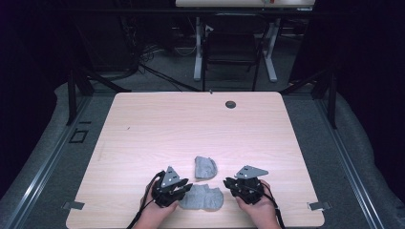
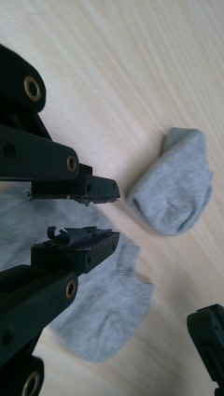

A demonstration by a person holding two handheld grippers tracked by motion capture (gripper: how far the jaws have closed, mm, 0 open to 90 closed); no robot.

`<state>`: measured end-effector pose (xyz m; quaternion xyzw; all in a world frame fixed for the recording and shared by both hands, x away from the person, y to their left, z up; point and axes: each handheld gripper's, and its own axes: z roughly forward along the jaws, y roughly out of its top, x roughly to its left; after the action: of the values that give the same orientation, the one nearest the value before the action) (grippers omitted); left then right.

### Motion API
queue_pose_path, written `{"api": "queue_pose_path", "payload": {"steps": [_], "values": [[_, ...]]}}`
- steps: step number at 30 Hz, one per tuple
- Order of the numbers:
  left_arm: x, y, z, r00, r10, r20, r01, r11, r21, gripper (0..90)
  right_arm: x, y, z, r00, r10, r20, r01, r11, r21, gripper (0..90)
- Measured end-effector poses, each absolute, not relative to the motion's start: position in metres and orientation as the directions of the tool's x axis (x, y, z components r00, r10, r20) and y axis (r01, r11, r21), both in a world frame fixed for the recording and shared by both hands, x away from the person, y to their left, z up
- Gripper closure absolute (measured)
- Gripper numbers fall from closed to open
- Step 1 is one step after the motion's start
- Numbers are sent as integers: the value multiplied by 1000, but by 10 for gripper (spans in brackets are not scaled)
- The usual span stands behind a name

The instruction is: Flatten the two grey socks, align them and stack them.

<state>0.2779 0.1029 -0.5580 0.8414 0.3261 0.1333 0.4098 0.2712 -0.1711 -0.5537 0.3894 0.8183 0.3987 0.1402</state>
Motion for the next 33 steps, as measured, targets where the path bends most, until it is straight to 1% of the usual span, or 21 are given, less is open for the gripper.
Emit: {"api": "queue_pose_path", "payload": {"steps": [7, 13, 18, 20, 22, 30, 32, 33], "values": [[295, 75, -550, 755, 655, -17, 417, -460, 784, 706, 274, -173, -556, -648, 757, 88, 532, 367, 763, 798], [307, 62, -554, 758, 652, 17, 401, -486, 777, 696, 277, -175, -555, -641, 763, 81, 531, 365, 765, 792], [316, 54, -558, 749, 662, 18, 414, -489, 768, 693, 278, -178, -554, -635, 768, 85, 532, 355, 769, 791], [319, 51, -560, 746, 665, 11, 420, -484, 767, 677, 279, -178, -554, -633, 769, 87, 532, 351, 771, 790], [321, 48, -561, 745, 667, 6, 423, -480, 769, 640, 279, -178, -554, -631, 771, 90, 533, 346, 772, 789], [333, 33, -570, 728, 685, 7, 454, -490, 744, 574, 281, -184, -552, -619, 780, 92, 534, 332, 778, 789], [334, 31, -573, 723, 691, 9, 456, -487, 745, 571, 281, -185, -552, -613, 784, 95, 534, 323, 781, 789], [334, 31, -573, 726, 688, 7, 462, -494, 737, 604, 281, -186, -552, -615, 783, 95, 535, 326, 780, 788]]}}
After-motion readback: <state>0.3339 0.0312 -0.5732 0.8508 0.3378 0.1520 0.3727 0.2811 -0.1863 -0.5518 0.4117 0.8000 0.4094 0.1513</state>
